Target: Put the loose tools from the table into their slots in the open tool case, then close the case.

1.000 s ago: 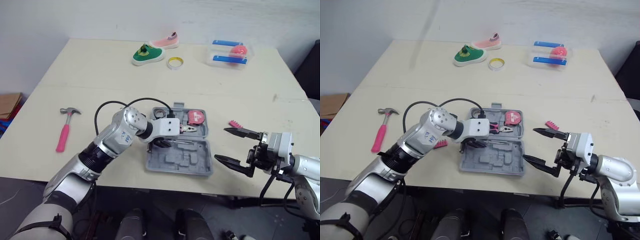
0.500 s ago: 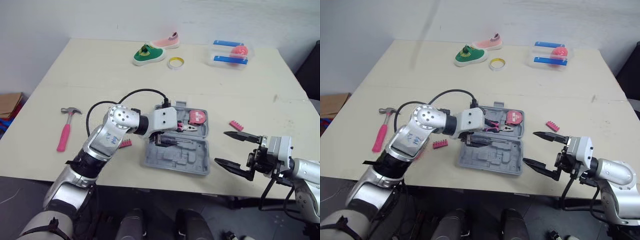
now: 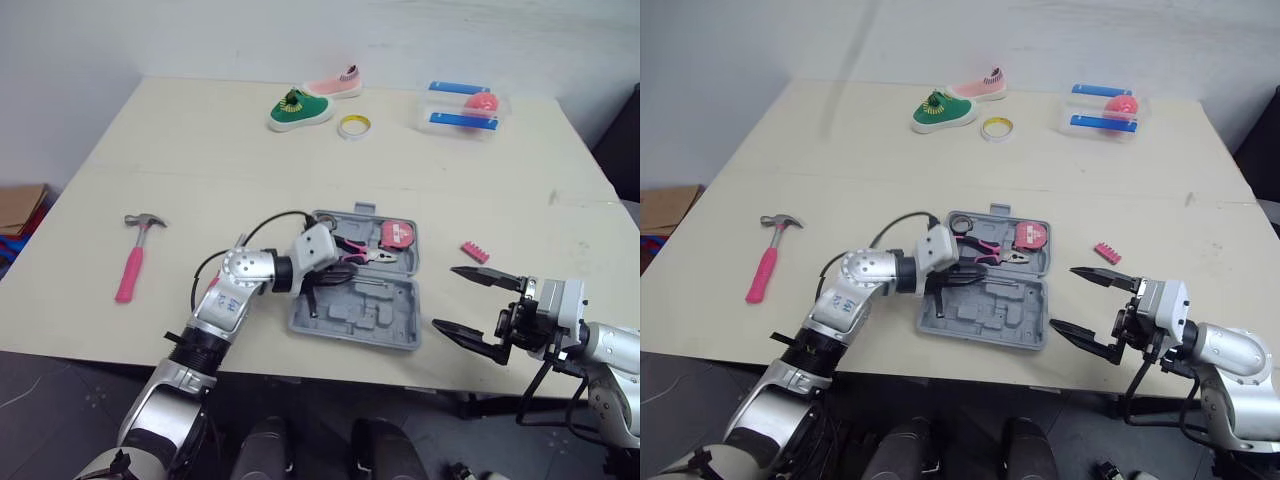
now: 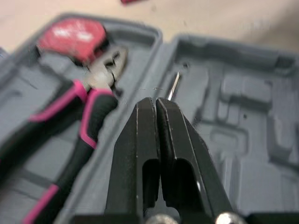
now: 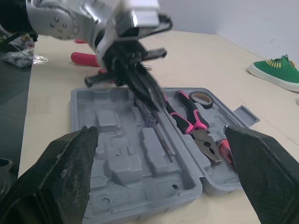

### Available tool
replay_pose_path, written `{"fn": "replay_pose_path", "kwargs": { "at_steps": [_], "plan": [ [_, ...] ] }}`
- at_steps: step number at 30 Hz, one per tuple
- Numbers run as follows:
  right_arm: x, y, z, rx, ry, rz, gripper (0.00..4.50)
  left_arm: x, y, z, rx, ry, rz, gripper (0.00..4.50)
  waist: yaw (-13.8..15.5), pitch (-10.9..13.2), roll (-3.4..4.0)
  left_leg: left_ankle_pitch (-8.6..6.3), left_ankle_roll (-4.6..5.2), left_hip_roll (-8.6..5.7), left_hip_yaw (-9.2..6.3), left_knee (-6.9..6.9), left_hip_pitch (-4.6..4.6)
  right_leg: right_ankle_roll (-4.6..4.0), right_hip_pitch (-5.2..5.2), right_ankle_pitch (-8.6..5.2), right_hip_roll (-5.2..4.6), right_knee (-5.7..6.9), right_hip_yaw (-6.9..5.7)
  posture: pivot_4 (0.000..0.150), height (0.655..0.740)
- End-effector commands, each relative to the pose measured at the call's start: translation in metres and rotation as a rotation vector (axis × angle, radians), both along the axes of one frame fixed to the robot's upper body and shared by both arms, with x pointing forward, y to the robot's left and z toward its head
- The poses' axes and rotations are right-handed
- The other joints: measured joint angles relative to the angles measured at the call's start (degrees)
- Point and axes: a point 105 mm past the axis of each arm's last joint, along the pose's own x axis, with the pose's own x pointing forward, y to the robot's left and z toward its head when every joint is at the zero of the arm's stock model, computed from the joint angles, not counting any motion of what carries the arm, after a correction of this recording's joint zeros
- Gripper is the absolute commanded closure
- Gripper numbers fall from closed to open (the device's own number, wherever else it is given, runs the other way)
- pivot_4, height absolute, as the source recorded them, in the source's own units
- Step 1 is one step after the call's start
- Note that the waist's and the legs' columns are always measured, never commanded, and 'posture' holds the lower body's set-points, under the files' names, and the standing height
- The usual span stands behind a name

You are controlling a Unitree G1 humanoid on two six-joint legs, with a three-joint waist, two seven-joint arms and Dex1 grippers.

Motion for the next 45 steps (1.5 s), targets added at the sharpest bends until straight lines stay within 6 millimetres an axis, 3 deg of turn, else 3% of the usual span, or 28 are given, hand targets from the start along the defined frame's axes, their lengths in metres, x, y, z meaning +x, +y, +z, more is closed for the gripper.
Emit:
{"fn": "replay_pose_path", "kwargs": {
  "at_steps": [1, 22, 25, 27, 29, 32, 36, 39, 42, 43, 45],
  "plan": [
    [-0.002, -0.005, 0.003, -0.001, -0.039, -0.012, 0.0, 0.001, -0.003, 0.006, -0.006, -0.041, -0.006, 4.44, 0.0, 0.0, 0.0, 0.0, 0.0, 0.0, 0.0, 0.0, 0.0, 0.0, 0.0, 0.0, -0.01, 0.0, 0.0, 0.15, 0.74],
    [0.001, -0.007, 0.001, -0.001, -0.048, -0.018, 0.0, 0.001, 0.011, -0.057, 0.307, 0.281, 0.131, 4.44, 0.1, -0.3, 0.08, -0.31, 0.36, 0.0, -0.01, 0.0, 0.5, 0.03, 0.51, 0.01, -0.12, -0.05, 0.04, 0.15, 0.74],
    [0.001, -0.007, 0.002, -0.002, -0.05, -0.017, 0.0, 0.003, 0.004, -0.048, 0.259, 0.233, 0.123, 4.44, 0.1, -0.5, 0.2, -0.66, 0.03, 0.17, -0.09, -0.05, 0.97, 0.02, 1.1, 0.01, -0.21, -0.38, 0.07, 0.15, 0.74],
    [0.001, -0.008, 0.003, -0.002, -0.053, -0.021, 0.0, 0.004, -0.006, -0.018, 0.112, 0.133, 0.066, 4.44, 0.2, -0.6, 0.29, -0.67, 0.03, 0.17, -0.11, -0.05, 0.95, 0.02, 1.1, 0.01, -0.25, -0.39, 0.31, 0.15, 0.74],
    [0.002, -0.012, 0.006, -0.012, -0.059, -0.03, 0.0, -0.002, -0.007, 0.026, -0.069, -0.011, -0.029, 4.44, 0.0, -0.6, 0.31, -0.64, 0.07, 0.16, -0.11, -0.05, 0.9, 0.02, 1.05, 0.01, -0.28, -0.39, 0.45, 0.15, 0.74],
    [0.004, -0.022, 0.01, -0.034, -0.069, -0.053, 0.0, -0.016, 0.019, 0.066, -0.221, -0.171, -0.108, 4.44, -0.2, -0.4, 0.33, -0.48, 0.22, 0.2, -0.11, -0.07, 0.69, 0.0, 0.83, 0.0, -0.26, -0.4, 0.43, 0.15, 0.74],
    [0.005, -0.031, 0.01, -0.06, -0.072, -0.071, 0.0, -0.021, 0.059, 0.077, -0.274, -0.208, -0.067, 4.44, -0.5, -0.4, 0.36, -0.4, 0.07, 0.27, 0.02, -0.21, 0.68, -0.05, 0.64, -0.03, -0.15, -0.36, 0.4, 0.15, 0.74],
    [0.008, -0.048, 0.01, -0.099, -0.081, -0.121, 0.0, -0.026, 0.121, 0.08, -0.297, -0.188, 0.096, 3.62, -1.1, -0.4, 0.39, -0.41, 0.13, 0.25, 0.17, -0.37, 0.84, -0.05, 0.68, -0.03, -0.12, -0.36, 0.35, 0.15, 0.74],
    [0.011, -0.061, 0.012, -0.135, -0.102, -0.162, 0.0, -0.04, 0.175, 0.075, -0.244, -0.206, 0.256, 2.39, -1.7, -0.3, 0.33, -0.41, 0.14, 0.28, 0.18, -0.42, 0.81, -0.05, 0.6, -0.03, -0.11, -0.36, 0.35, 0.15, 0.74],
    [0.012, -0.068, 0.013, -0.148, -0.108, -0.183, 0.0, -0.047, 0.203, 0.075, -0.203, -0.234, 0.336, 2.06, -1.8, -0.3, 0.34, -0.41, 0.14, 0.28, 0.19, -0.45, 0.79, -0.05, 0.56, -0.03, -0.11, -0.37, 0.35, 0.15, 0.74],
    [0.012, -0.075, 0.014, -0.16, -0.114, -0.204, 0.0, -0.056, 0.229, 0.077, -0.155, -0.266, 0.413, 1.06, -1.7, -0.3, 0.31, -0.42, 0.13, 0.28, 0.27, -0.52, 0.79, -0.07, 0.47, -0.04, -0.12, -0.38, 0.37, 0.15, 0.74]
  ]
}}
